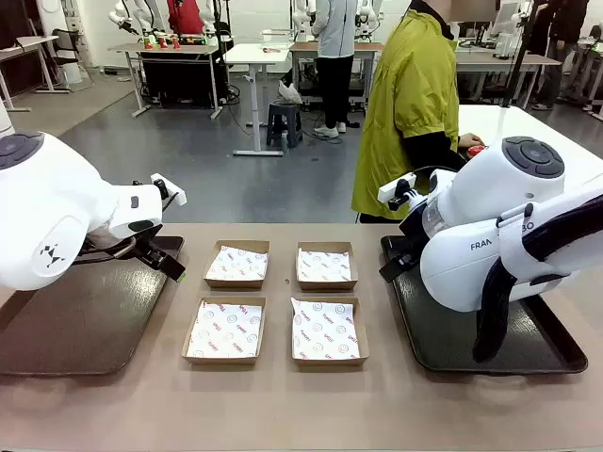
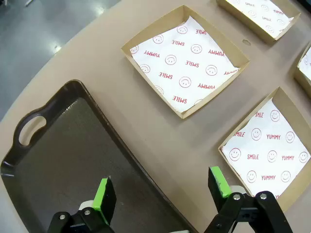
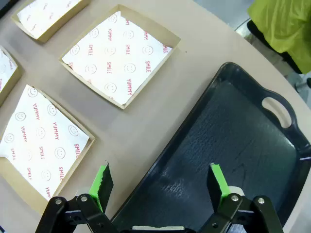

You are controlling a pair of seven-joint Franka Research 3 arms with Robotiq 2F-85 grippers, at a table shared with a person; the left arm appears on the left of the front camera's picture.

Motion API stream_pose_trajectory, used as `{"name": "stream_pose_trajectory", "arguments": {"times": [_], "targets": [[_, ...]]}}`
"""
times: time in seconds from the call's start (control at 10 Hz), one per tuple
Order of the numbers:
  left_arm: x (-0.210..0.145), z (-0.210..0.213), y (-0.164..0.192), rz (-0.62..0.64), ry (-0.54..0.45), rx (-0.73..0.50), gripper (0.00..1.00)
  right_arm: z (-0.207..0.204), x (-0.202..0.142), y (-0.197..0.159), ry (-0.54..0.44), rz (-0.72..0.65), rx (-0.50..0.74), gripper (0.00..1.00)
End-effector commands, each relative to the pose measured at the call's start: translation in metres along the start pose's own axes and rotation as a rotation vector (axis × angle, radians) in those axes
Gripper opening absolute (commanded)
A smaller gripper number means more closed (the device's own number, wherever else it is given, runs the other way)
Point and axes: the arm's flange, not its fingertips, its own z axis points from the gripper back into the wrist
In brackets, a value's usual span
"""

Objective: Individually package the donuts and arrange them on the tray.
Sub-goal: Pick up one Paper togo box.

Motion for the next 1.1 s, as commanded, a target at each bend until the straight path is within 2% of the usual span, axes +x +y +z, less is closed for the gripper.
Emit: {"name": "stream_pose_trajectory", "arguments": {"times": [0.0,1.0], "targets": [[0.0,0.0,-0.0001,0.0,0.0,0.0,1.0,0.0,0.0,0.0,0.0,0.0,0.0,1.0],[0.0,0.0,-0.0001,0.0,0.0,0.0,1.0,0.0,0.0,0.0,0.0,0.0,0.0,1.0]]}}
